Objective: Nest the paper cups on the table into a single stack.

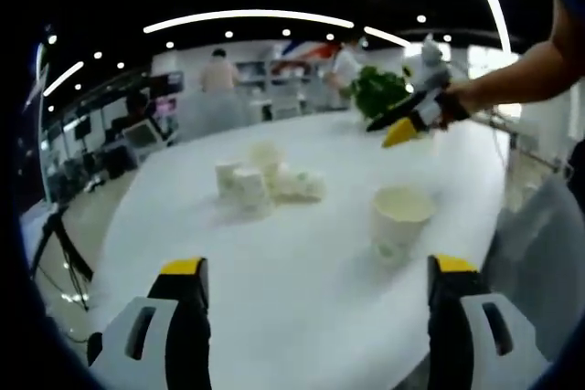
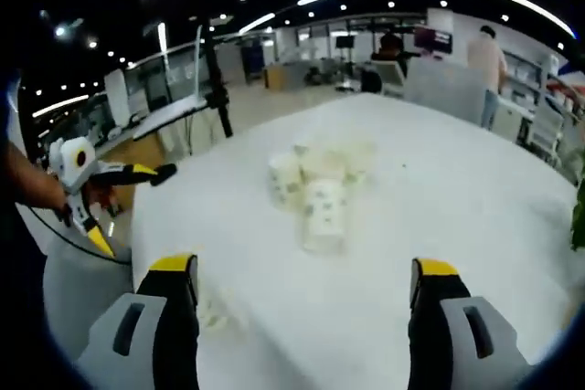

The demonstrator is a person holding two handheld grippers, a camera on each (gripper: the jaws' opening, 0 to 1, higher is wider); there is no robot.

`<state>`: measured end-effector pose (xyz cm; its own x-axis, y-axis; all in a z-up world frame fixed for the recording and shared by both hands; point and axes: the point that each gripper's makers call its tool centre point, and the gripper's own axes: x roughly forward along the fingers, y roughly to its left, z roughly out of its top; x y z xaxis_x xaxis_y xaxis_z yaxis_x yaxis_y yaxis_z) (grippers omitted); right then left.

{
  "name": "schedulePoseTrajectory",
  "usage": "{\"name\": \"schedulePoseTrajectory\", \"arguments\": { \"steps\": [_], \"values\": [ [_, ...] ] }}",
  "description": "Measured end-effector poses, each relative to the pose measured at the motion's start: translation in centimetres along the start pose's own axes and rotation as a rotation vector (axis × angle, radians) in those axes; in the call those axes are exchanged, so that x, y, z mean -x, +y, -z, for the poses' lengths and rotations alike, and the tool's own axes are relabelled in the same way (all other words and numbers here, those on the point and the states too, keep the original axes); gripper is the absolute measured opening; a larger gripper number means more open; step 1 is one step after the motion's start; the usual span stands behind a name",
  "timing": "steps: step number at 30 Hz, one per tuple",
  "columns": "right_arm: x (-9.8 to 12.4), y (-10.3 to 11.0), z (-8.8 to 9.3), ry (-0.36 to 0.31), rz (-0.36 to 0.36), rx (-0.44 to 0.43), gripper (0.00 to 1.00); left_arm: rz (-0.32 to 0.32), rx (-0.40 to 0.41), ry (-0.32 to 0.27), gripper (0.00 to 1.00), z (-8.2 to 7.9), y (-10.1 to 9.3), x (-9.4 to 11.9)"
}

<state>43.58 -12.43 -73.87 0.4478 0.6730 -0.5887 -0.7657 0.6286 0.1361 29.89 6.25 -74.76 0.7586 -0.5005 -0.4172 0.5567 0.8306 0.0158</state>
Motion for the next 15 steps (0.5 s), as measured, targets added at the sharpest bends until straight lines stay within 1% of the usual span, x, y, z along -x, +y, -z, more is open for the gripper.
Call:
{"name": "schedulePoseTrajectory", "arguments": {
  "steps": [3,4,6,8,9,11,15],
  "values": [
    [-0.8,-0.5,-0.3,0.047,-0.013,0.007,0.96,-0.002,0.002,-0.001,0.99,0.0,0.0,0.0],
    [-1.1,-0.6,0.0,0.093,-0.025,0.0,0.96,-0.003,0.002,-0.003,0.98,0.1,0.1,0.1],
    [-1.7,-0.5,0.0,0.136,-0.05,-0.035,1.0,-0.005,0.001,-0.001,0.98,0.2,0.1,0.1],
    [-2.3,-1.0,-0.3,0.149,-0.05,-0.031,1.0,-0.006,0.001,0.001,0.98,0.3,0.1,0.1],
    [-2.4,-0.9,-0.4,0.16,-0.05,-0.024,1.0,-0.006,0.002,0.001,0.98,0.3,0.1,0.1],
    [-2.8,-1.1,-0.7,0.18,-0.048,0.014,1.0,-0.008,0.003,0.003,0.98,0.5,0.2,0.2],
    [-3.7,-1.9,-1.5,0.201,-0.053,0.033,1.0,-0.007,0.005,0.003,0.97,0.6,0.4,0.2]
  ]
}}
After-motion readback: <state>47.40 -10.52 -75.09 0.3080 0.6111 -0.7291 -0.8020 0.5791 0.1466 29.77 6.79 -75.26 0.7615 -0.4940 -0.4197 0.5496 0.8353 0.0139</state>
